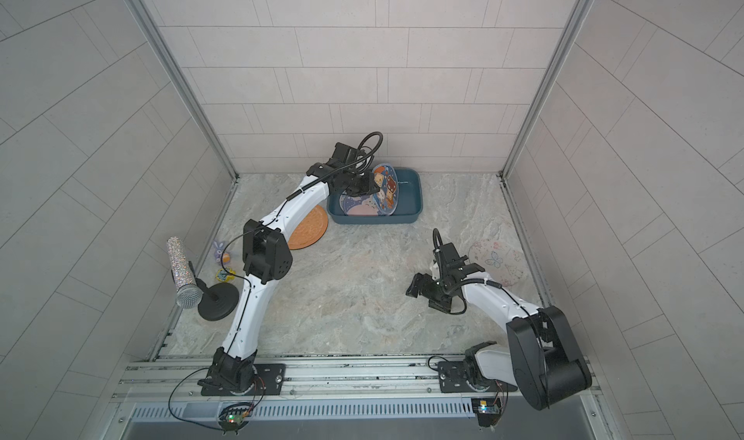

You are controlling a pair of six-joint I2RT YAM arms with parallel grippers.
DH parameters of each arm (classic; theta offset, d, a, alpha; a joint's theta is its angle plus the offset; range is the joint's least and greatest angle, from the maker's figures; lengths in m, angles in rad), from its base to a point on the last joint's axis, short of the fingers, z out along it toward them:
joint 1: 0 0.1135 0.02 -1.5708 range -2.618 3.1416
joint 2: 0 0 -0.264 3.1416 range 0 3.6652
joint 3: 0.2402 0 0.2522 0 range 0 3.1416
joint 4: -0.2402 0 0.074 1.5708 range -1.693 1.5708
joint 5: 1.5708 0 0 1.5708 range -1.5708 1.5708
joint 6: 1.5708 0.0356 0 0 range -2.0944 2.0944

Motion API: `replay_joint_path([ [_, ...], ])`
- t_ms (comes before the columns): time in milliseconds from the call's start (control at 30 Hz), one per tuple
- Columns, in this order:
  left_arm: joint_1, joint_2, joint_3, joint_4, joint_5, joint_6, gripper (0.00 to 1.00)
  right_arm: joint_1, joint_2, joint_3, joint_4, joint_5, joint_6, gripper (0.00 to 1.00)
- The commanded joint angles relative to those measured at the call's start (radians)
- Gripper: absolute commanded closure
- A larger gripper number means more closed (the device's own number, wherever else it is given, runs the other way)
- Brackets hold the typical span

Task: Put the coasters into the storage box
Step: Place the coaster in the storage box.

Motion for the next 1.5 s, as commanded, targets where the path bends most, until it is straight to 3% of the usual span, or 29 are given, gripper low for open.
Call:
replay_joint_path([
  [0, 0.026, 0.004, -0.02, 0.036, -0.078, 0.028, 1.0, -0.01, 0.012, 0.02, -0.031, 0.005, -0.014, 0.12],
  [200, 0.076, 0.018, -0.091, 0.036, -0.173, 0.053, 1.0, -0.015, 0.03, 0.038, -0.033, 0.004, -0.014, 0.12],
  [233, 0.08, 0.02, -0.095, 0.032, -0.189, 0.056, 0.95, -0.015, 0.03, 0.039, -0.034, 0.003, -0.015, 0.12],
  [367, 0.083, 0.008, -0.119, 0.019, -0.262, 0.077, 0.44, -0.016, 0.027, 0.039, -0.046, 0.01, -0.018, 0.12],
  [467, 0.083, -0.024, -0.156, 0.036, -0.293, 0.081, 0.26, -0.017, 0.019, 0.039, -0.051, 0.017, -0.018, 0.12],
  [600, 0.081, -0.064, -0.2, 0.058, -0.294, 0.077, 0.13, -0.018, 0.011, 0.039, -0.054, 0.026, -0.018, 0.11],
  [833, 0.074, -0.166, -0.323, 0.118, -0.258, 0.067, 0.02, -0.038, 0.008, 0.094, -0.083, 0.059, -0.055, 0.11],
  [1000, 0.074, -0.279, -0.459, 0.186, -0.226, 0.047, 0.0, -0.1, 0.015, 0.139, -0.136, 0.101, -0.117, 0.1],
  [1467, 0.062, -0.601, -0.853, 0.295, -0.179, 0.0, 0.0, -0.47, 0.05, 0.304, -0.277, 0.404, -0.278, 0.02],
])
